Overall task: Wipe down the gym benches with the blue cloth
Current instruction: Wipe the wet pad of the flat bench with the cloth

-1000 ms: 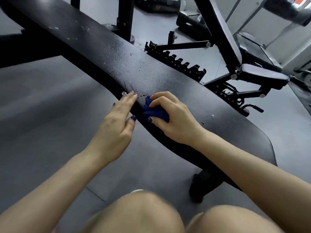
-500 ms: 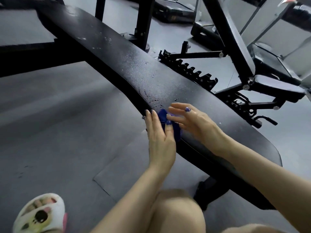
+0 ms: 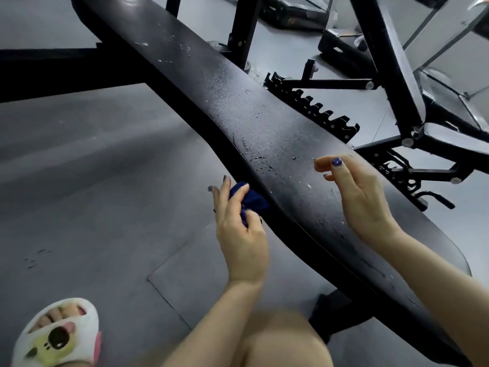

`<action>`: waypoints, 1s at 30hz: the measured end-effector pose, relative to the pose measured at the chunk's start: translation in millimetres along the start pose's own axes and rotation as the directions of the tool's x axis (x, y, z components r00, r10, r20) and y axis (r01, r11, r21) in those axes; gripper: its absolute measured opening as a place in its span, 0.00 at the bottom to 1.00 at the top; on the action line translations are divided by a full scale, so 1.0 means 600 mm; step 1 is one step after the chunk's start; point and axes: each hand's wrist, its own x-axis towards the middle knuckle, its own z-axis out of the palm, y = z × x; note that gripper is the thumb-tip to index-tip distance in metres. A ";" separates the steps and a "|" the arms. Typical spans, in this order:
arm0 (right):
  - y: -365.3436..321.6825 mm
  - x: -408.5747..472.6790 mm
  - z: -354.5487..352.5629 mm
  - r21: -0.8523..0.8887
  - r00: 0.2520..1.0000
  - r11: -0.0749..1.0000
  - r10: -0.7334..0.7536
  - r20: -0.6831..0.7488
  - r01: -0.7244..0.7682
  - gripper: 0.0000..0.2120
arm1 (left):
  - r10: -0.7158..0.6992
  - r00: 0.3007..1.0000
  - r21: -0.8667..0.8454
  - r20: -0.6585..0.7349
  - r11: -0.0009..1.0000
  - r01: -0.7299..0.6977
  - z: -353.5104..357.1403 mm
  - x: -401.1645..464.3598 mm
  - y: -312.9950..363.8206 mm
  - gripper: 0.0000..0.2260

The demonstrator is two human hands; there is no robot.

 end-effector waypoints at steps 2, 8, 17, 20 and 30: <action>0.008 0.006 0.018 -0.040 0.999 0.999 -0.035 0.036 0.037 0.22 | -0.032 0.998 -0.005 0.061 0.999 0.032 0.009 -0.010 0.001 0.23; 0.025 0.031 0.079 -0.117 0.970 0.978 -0.150 0.194 0.175 0.23 | 0.021 0.985 -0.021 0.172 1.000 -0.018 0.033 -0.025 0.006 0.25; 0.040 0.043 0.078 0.023 0.996 0.997 -0.070 0.054 0.069 0.22 | 0.020 0.999 0.017 -0.044 1.000 -0.019 0.045 0.220 -0.011 0.25; 0.037 0.044 0.079 0.006 0.998 0.998 -0.058 0.028 0.058 0.23 | -0.027 0.999 0.048 -0.040 0.998 0.029 0.040 0.254 -0.015 0.23; 0.038 0.043 0.082 0.064 0.999 0.998 -0.004 -0.045 0.007 0.24 | 0.547 0.505 0.061 0.668 0.636 -0.769 -0.049 0.040 -0.047 0.22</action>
